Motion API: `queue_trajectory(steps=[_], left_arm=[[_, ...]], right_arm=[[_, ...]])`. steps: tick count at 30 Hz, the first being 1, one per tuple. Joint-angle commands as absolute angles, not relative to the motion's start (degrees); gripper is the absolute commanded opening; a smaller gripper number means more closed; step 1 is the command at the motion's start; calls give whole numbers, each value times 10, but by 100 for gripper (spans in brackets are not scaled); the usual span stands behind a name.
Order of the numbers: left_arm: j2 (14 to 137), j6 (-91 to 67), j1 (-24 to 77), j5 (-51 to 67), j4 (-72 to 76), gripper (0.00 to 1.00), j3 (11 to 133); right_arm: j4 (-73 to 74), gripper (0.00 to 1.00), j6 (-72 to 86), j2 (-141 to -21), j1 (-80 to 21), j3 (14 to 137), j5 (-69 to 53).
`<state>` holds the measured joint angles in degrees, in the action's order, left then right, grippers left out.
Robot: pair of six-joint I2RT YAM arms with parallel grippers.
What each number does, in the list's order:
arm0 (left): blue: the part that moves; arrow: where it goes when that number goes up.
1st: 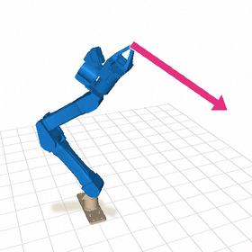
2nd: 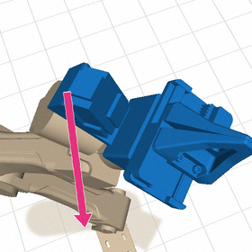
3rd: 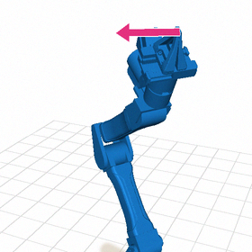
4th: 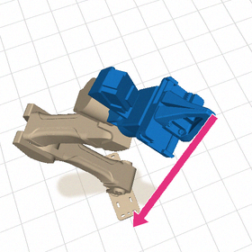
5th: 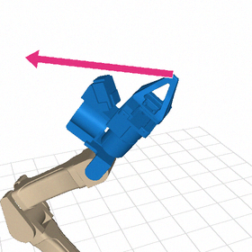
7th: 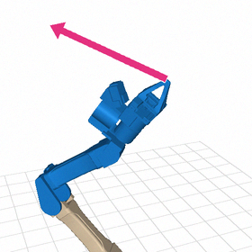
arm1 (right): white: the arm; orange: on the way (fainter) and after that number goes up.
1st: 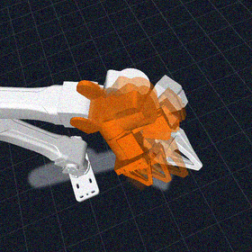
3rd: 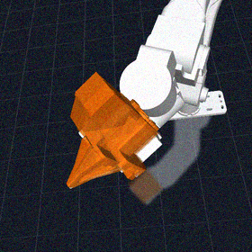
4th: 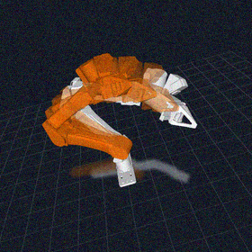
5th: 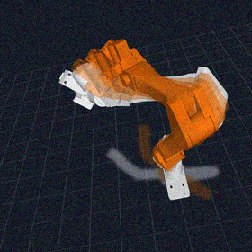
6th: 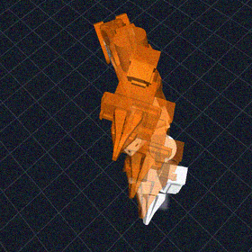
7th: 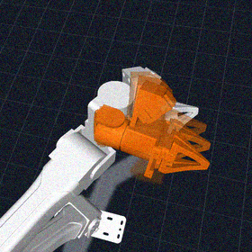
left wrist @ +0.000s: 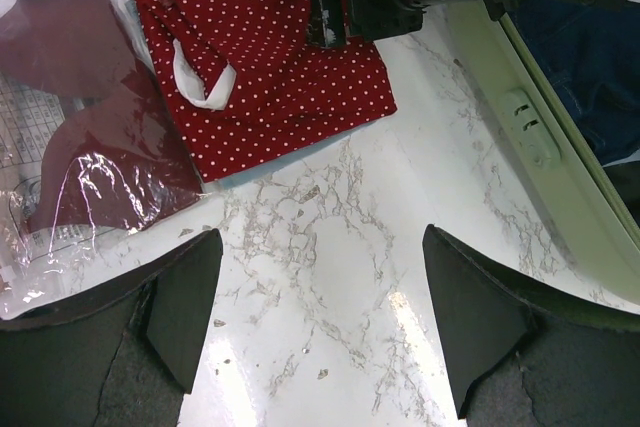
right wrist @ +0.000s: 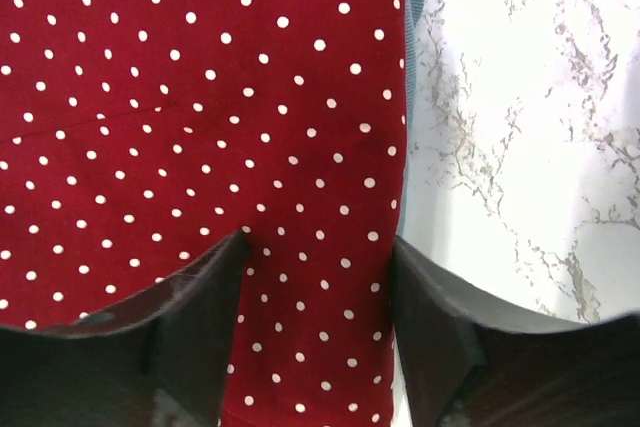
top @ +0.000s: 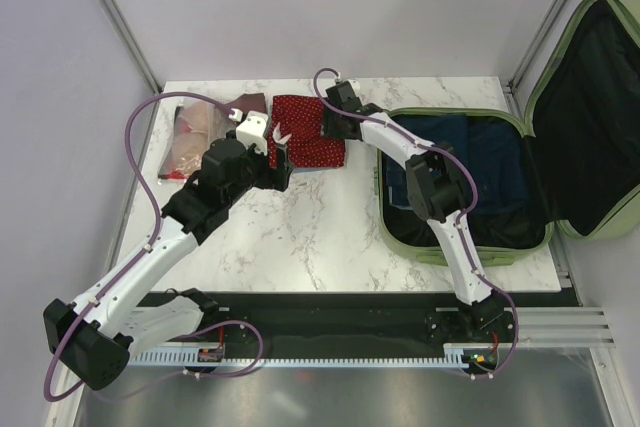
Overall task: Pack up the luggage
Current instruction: Pick up the clothes at the center of the board.
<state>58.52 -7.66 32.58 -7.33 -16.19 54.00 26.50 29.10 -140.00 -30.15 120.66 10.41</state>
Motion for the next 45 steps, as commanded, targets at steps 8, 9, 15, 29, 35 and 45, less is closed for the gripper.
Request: queue_trajectory(steps=[8,9,15,29,35,45], left_arm=[[582,-88,327,-71,-153,88,546],[582,-88,327,-71,-152,88,547],[583,-88,327,-68,-153,88,547],[579,-89,327,-65,-152,88,546],[578,-90,327,-63,-153,88,547],[578,-91,326,-62,-153,88,546]], right_arm=[[241,37,299,-1393,-298,1194,97],[242,33,297,-1390,-298,1193,99],[242,23,286,-1356,-305,1181,129],[237,0,272,-1304,-336,1187,127],[269,0,272,-1285,-343,1196,141],[304,0,266,-1234,-345,1160,155]])
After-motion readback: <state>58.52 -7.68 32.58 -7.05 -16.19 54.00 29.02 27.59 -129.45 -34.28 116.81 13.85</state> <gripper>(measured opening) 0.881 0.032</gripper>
